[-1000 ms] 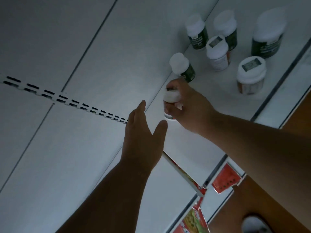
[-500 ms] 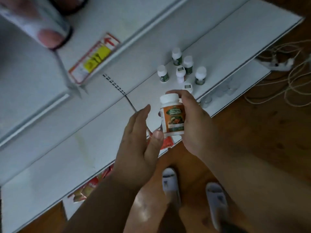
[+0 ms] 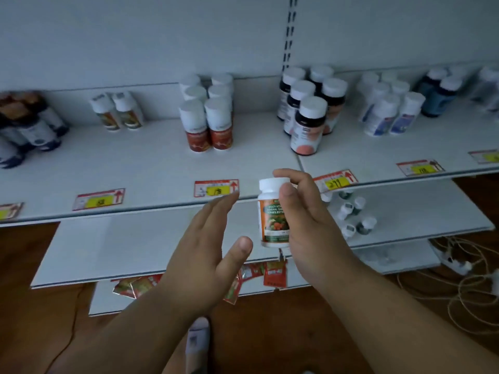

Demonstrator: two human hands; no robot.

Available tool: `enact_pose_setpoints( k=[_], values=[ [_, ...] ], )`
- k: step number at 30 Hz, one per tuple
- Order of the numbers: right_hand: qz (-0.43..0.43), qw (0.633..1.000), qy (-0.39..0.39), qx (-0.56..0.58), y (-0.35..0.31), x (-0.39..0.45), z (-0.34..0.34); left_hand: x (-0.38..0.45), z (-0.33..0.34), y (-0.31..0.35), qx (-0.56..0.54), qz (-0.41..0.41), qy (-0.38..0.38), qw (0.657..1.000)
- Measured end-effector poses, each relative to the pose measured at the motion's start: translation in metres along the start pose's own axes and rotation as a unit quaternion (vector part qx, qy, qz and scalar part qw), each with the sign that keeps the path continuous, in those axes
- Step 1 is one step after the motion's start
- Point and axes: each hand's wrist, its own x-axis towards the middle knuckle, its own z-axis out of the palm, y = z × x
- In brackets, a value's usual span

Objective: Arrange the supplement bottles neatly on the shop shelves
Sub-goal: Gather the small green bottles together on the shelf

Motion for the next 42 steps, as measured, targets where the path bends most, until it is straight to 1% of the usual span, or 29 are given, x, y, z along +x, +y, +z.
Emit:
enact_pose_setpoints(
  k=[5,9,12,15,18,22,25,30,35,39,42],
  values=[
    [-0.034,0.997,0.014,-0.072,-0.017,0.058,0.099,0.018,-0.079,-0.070,0.016,-0.005,0.020,1.000],
    [-0.069,0.992,0.001,-0.103,-0.021,0.124,0.189,0.037,-0.140,-0.142,0.039,-0.013,0.050,0.998],
    [-0.079,0.983,-0.008,-0.167,-0.017,0.155,0.236,0.044,-0.169,-0.188,0.093,-0.035,0.030,0.995],
    [-0.085,0.965,-0.017,-0.248,-0.018,0.183,0.265,0.064,-0.189,-0.221,0.147,-0.083,0.015,0.986],
    [-0.108,0.934,-0.036,-0.339,-0.022,0.222,0.297,0.095,-0.207,-0.251,0.191,-0.123,0.005,0.974],
    [-0.150,0.907,-0.085,-0.384,-0.011,0.265,0.344,0.116,-0.210,-0.298,0.210,-0.166,-0.013,0.963],
    [-0.166,0.888,-0.086,-0.421,-0.003,0.289,0.362,0.128,-0.208,-0.315,0.237,-0.172,-0.004,0.956],
    [-0.203,0.882,-0.023,-0.424,0.006,0.319,0.377,0.153,-0.215,-0.325,0.263,-0.177,-0.003,0.949],
    [-0.213,0.878,-0.010,-0.429,0.023,0.312,0.385,0.143,-0.207,-0.333,0.255,-0.189,-0.014,0.948],
    [-0.217,0.881,0.000,-0.421,0.019,0.311,0.394,0.153,-0.221,-0.342,0.250,-0.186,0.002,0.950],
    [-0.230,0.876,-0.001,-0.424,0.022,0.290,0.390,0.138,-0.228,-0.343,0.202,-0.194,0.030,0.960]
  ],
)
